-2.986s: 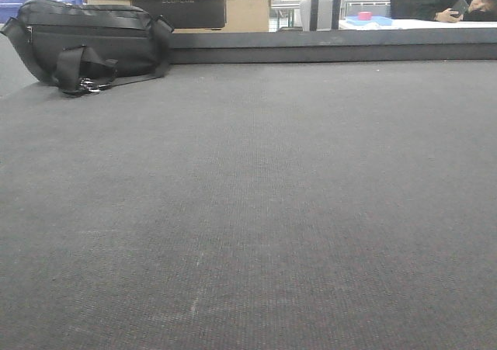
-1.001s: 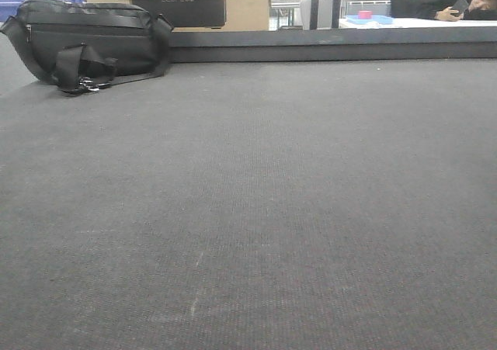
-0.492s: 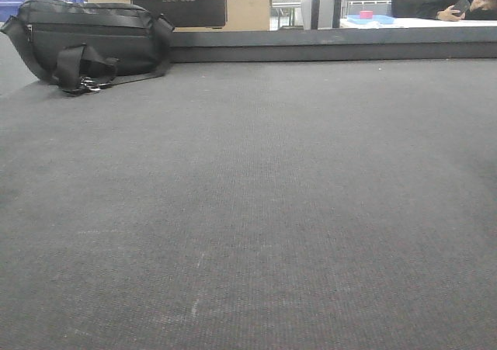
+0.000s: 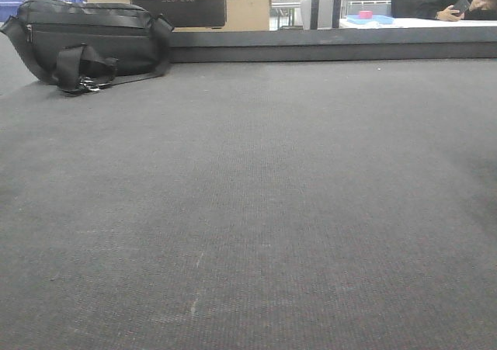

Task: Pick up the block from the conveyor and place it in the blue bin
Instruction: 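Lower left gripper onto green block and right gripper onto blue block, close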

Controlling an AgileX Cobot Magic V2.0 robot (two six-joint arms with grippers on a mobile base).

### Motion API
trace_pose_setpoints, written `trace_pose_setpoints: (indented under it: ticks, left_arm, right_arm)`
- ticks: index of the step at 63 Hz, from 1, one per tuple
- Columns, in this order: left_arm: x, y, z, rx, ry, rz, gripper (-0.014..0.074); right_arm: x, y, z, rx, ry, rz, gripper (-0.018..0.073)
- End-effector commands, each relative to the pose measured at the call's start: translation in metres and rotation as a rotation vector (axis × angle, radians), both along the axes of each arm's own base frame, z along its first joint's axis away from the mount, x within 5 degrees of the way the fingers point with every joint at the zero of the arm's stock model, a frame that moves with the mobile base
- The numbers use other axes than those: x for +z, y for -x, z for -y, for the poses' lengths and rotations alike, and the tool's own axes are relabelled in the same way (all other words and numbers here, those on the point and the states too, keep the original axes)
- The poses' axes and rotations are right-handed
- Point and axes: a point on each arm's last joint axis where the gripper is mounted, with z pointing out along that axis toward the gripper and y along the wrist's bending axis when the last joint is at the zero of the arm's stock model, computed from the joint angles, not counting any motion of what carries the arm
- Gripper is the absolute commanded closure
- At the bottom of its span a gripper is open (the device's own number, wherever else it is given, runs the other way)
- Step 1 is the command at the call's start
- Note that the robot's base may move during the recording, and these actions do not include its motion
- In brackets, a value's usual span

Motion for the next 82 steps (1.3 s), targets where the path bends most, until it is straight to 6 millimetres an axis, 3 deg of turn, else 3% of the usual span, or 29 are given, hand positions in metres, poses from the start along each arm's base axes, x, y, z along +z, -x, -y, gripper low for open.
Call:
trace_pose_setpoints:
  ticks: [1, 11, 17, 32, 38, 51, 63, 70, 82]
  left_arm:
    - [0.002, 0.0, 0.002, 0.0, 0.013, 0.009, 0.0708]
    - [0.002, 0.0, 0.002, 0.0, 0.013, 0.009, 0.0708]
    - [0.002, 0.0, 0.002, 0.0, 0.013, 0.007, 0.0708]
    - [0.001, 0.0, -0.001, 0.037, 0.02, -0.005, 0.0708]
    - [0.003, 0.003, -0.015, 0.086, 0.017, -0.048, 0.0708]
    - [0.008, 0.007, -0.048, 0.045, -0.042, -0.08, 0.0708]
    - [0.0, 0.004, -0.058, -0.045, -0.116, -0.115, 0.0702]
    - [-0.008, -0.006, -0.053, -0.111, -0.101, -0.106, 0.0594]
    - [-0.026, -0.021, -0.055, -0.112, -0.097, -0.127, 0.0255]
  right_arm:
    - [-0.011, -0.01, 0.0, 0.001, 0.009, -0.015, 0.0147]
    - [-0.028, -0.016, 0.0, -0.01, 0.011, -0.092, 0.0155]
    - [-0.032, -0.017, 0.0, -0.01, 0.011, -0.104, 0.0227]
    - [-0.033, -0.016, 0.0, -0.009, 0.012, -0.123, 0.0519]
    - [-0.032, -0.015, 0.0, -0.008, 0.012, -0.131, 0.0727]
    - [0.001, -0.006, -0.003, -0.019, -0.03, -0.047, 0.0718]
    - [0.038, 0.0, -0.004, -0.025, -0.061, 0.119, 0.0721]
    - [0.045, 0.002, -0.005, -0.032, -0.077, 0.173, 0.0721]
    - [0.044, 0.004, -0.006, -0.033, -0.088, 0.146, 0.0721]
